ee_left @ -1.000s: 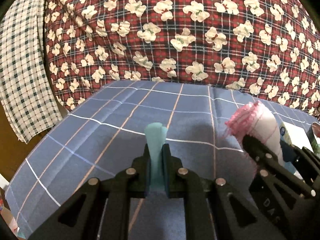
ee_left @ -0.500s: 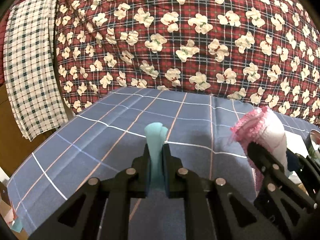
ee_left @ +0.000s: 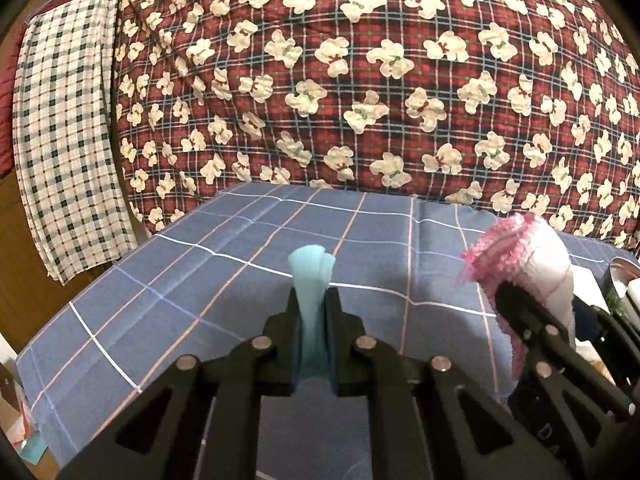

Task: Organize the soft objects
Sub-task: 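Lift the blue cloth with the left gripper while the right lifts the towel roll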

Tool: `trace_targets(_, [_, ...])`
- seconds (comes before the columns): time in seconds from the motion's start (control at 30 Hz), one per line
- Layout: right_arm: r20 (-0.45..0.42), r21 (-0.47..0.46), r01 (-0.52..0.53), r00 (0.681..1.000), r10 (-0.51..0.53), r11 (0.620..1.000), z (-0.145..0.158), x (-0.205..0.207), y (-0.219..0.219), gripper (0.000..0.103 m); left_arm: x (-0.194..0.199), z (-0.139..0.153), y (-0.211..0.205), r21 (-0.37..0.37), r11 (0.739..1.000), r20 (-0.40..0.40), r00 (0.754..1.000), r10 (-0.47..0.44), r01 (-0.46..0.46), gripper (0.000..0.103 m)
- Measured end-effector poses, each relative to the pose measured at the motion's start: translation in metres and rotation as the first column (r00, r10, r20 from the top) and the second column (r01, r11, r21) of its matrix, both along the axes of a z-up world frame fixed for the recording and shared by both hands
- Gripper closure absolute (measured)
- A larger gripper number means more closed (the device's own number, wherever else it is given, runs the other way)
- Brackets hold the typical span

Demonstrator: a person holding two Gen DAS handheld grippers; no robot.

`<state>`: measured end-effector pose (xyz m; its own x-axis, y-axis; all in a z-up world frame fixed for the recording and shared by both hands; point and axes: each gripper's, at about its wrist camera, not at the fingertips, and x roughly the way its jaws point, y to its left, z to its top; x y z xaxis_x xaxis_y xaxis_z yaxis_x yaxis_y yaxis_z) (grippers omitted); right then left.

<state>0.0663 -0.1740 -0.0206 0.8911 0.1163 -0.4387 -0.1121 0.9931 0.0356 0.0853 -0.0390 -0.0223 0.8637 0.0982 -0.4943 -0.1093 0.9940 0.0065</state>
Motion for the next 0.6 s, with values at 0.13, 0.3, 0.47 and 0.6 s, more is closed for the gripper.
trace_targets(0.13, [0.018,-0.009,-0.002,1.0,0.002,1.0,0.002,-0.005,-0.001,0.065,-0.004,0.001,0.0,0.001,1.0,0.014,1.0,0.003,-0.003,0.094])
trace_targets(0.3, [0.04,-0.021,-0.004,0.999,0.004,1.0,0.004,-0.014,-0.001,0.065,-0.009,0.002,-0.001,-0.003,1.0,0.027,1.0,0.005,-0.005,0.094])
trace_targets(0.47, [0.061,-0.032,-0.001,0.998,0.003,0.999,0.006,-0.022,-0.003,0.065,-0.015,0.003,-0.003,-0.009,1.0,0.036,0.999,0.004,-0.003,0.094])
trace_targets(0.6, [0.075,-0.041,0.002,0.997,0.001,0.999,0.007,-0.027,-0.006,0.065,-0.019,0.003,-0.004,-0.025,1.0,0.042,0.999,0.0,0.001,0.094])
